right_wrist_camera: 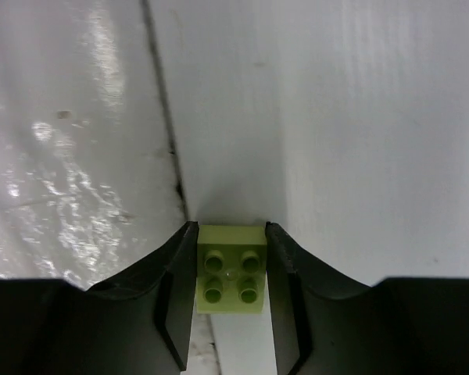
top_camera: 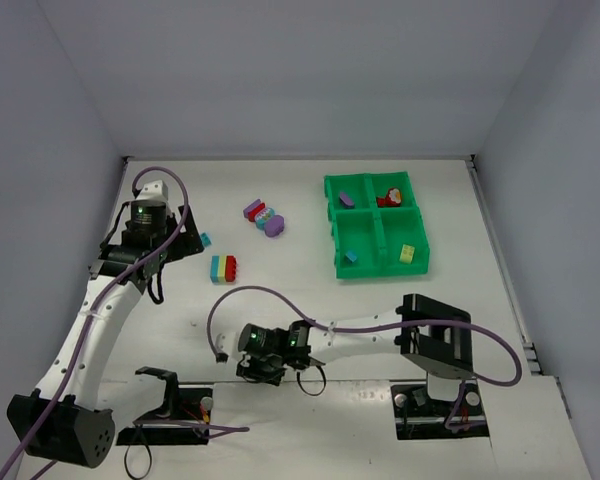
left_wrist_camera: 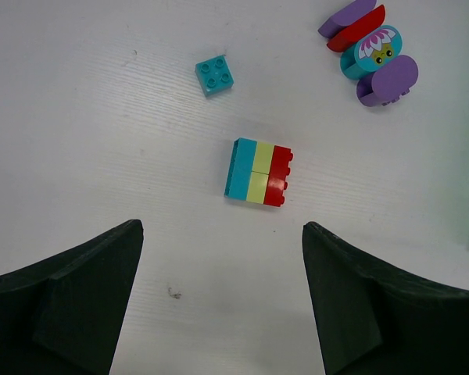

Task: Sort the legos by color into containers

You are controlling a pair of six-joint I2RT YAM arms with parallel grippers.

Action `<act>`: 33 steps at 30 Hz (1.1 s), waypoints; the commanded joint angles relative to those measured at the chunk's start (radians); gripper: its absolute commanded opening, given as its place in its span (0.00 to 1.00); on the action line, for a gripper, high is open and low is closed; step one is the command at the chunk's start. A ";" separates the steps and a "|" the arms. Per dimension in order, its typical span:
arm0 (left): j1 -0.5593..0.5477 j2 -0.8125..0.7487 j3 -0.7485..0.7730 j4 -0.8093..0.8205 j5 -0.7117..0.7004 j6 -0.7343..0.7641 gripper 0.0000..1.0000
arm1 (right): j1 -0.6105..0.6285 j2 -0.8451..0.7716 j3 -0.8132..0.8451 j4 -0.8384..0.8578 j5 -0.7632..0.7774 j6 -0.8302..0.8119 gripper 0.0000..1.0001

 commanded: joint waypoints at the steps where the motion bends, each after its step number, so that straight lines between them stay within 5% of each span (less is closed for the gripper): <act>1: 0.008 -0.011 0.043 0.029 -0.015 -0.008 0.76 | -0.119 -0.091 -0.035 -0.011 0.052 0.062 0.00; 10: 0.008 0.054 0.063 0.023 -0.011 -0.008 0.76 | -0.542 -0.370 -0.004 -0.013 0.283 0.191 0.00; 17: 0.008 0.138 0.089 0.035 -0.029 -0.022 0.76 | -0.965 -0.386 0.040 -0.025 0.397 0.269 0.00; 24: 0.008 0.267 0.147 0.037 -0.052 -0.042 0.76 | -1.159 -0.297 0.065 -0.022 0.394 0.376 0.01; 28: 0.008 0.336 0.169 0.069 -0.069 -0.057 0.76 | -1.181 -0.233 0.100 -0.014 0.381 0.381 0.33; 33: 0.010 0.451 0.192 0.089 -0.090 -0.080 0.76 | -1.184 -0.217 0.108 -0.014 0.360 0.393 0.50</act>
